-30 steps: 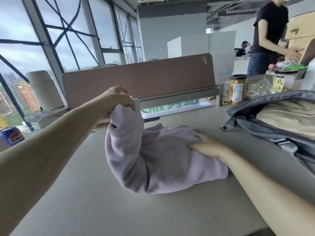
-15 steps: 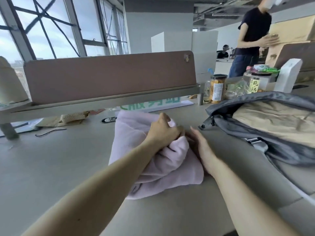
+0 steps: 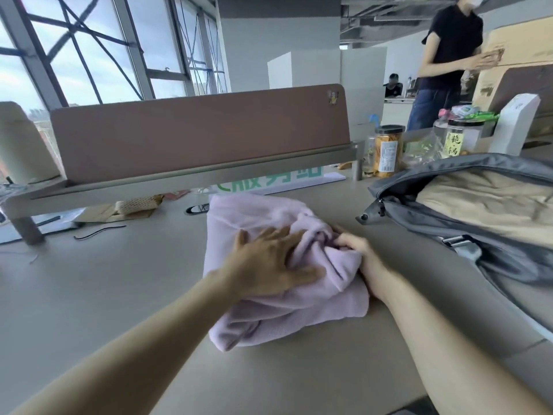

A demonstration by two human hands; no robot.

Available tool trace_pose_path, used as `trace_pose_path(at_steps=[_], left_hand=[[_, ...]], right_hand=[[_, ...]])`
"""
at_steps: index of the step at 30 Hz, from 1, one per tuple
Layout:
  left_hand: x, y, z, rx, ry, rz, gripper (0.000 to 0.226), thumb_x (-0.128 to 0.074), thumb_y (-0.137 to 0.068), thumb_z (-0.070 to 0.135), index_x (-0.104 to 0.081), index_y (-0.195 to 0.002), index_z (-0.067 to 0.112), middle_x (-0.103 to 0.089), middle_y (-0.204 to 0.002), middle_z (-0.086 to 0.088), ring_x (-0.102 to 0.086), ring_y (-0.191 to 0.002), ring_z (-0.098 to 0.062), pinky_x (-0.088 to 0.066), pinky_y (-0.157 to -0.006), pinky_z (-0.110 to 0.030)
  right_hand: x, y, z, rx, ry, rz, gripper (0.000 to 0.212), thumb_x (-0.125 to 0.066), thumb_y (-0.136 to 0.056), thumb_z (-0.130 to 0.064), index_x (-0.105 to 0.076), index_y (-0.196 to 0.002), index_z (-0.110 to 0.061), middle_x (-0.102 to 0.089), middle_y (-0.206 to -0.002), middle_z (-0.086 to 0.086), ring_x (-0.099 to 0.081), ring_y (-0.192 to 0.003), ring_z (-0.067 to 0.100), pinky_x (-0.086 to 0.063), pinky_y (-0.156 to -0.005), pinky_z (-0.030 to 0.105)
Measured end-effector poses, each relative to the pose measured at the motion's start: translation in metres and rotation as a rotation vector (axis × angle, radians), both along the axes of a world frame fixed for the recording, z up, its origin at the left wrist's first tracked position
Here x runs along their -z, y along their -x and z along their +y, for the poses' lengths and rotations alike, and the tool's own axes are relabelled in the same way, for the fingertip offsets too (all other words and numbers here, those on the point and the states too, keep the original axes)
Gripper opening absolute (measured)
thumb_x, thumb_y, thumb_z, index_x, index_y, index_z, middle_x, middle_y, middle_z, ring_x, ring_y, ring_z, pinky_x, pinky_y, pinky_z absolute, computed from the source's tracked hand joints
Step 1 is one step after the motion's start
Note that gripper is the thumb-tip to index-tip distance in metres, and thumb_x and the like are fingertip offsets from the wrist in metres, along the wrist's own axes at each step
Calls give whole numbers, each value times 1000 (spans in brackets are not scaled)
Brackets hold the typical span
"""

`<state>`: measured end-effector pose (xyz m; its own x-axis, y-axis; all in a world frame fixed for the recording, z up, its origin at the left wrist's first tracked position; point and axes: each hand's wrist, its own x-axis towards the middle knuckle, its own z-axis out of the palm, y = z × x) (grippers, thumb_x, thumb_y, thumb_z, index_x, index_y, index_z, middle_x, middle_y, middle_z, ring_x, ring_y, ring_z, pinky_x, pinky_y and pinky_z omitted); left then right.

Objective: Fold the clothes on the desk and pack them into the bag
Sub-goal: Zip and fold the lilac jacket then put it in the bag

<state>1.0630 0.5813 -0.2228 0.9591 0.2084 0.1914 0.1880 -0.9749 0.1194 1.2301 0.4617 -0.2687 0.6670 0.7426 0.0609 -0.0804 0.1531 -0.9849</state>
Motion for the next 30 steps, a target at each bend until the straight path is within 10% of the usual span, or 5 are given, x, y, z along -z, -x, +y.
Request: trace_pose_path(at_steps=[4,10,16,22,30], left_hand=[[14,-16,-9,-64,-94,67,102,-35,-64,100,-9,-150,51,-29,-159,11,-24,-147,-19,-12,-109,-63],[18,-10,-19,-46,-149,18,122,-43,-55,99,-20,-150,25,-36,-150,7,-34,-138,-20,-18,-108,-59],[-2,30,18,-71,312,-35,62,-49,-83,72,-52,-137,43,-47,-148,15,-39,-139,-15,-22,-117,-47],[22,67,38,-269,640,-147,80,-70,-70,72,-49,-141,43,-35,-151,11,-40,-138,-19,-28,-106,-25],[13,46,57,-327,723,16,98,-77,-57,74,-42,-145,48,-31,-156,10,-35,-142,-20,-28,-114,-34]], right_hand=[[-19,0,-7,-84,63,139,12,-63,-73,-24,-64,-70,-13,-61,-75,9,-53,-79,22,-44,-74,27],[-42,35,-11,-45,431,-383,58,-54,-85,-72,-46,-136,-47,-50,-138,-16,-48,-127,12,-35,-103,29],[-27,64,-28,179,517,-596,23,-54,-95,-30,-60,-116,-23,-59,-116,-13,-57,-98,12,-36,-67,26],[-34,86,-21,268,558,-537,17,-56,-88,-27,-59,-100,-16,-62,-99,-5,-55,-85,16,-36,-61,28],[-37,62,-9,251,581,-399,14,-57,-80,-19,-57,-91,-11,-54,-81,2,-48,-68,17,-32,-57,29]])
